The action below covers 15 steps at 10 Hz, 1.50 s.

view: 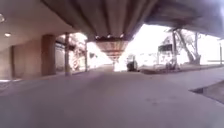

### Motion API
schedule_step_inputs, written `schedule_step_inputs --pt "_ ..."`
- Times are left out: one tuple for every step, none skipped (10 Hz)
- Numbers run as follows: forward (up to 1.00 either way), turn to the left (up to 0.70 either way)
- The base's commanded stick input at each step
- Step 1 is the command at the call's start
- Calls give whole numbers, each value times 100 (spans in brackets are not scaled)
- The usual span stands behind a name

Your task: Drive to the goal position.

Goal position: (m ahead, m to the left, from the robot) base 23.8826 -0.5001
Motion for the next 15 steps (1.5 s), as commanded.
schedule_step_inputs --pt "85 0" --pt "85 0" --pt "85 0" --pt "85 0" --pt "85 0" --pt "85 0" --pt "85 0" --pt "85 0" --pt "85 0" --pt "85 0" --pt "85 0" --pt "85 0" --pt "85 0" --pt "85 0" --pt "85 0"
